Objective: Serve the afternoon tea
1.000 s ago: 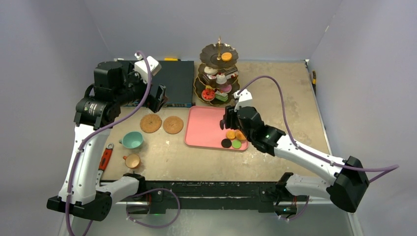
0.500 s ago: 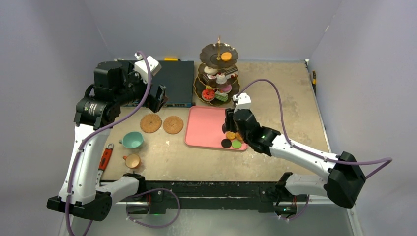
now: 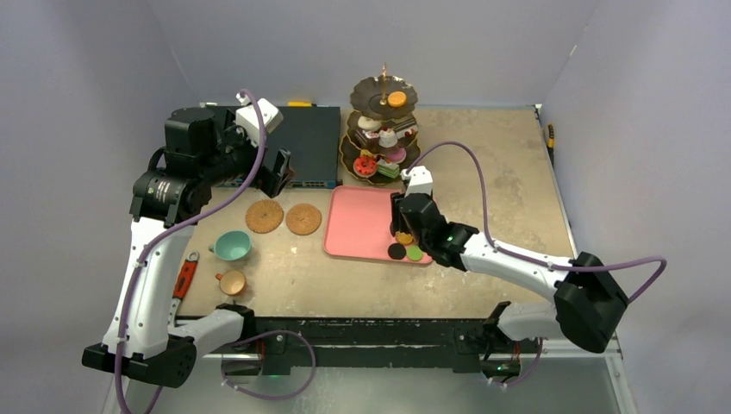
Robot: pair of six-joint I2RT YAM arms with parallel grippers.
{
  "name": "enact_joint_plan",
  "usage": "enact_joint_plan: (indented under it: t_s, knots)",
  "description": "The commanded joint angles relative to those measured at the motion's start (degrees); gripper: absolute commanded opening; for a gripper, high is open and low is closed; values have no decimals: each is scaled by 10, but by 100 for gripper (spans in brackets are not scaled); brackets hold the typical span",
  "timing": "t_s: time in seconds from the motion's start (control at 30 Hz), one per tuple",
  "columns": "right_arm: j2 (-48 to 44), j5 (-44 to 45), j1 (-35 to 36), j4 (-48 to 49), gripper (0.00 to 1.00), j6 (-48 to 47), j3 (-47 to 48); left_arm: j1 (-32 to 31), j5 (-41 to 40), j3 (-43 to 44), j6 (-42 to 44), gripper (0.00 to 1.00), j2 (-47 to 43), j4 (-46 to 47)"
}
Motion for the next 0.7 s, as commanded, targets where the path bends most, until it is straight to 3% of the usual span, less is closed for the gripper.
enact_joint_plan:
  t_s: [0.0,0.43,0.67]
  knots:
    - [5,38,8,42,54,-9,0,2,4,15,8,99,1,7]
    - [17,81,51,14,54,14,-8,3,9,10,7,99,6,8]
    - [13,28,64,46,53,21,-9,2,13,-40,13,99,-6,22]
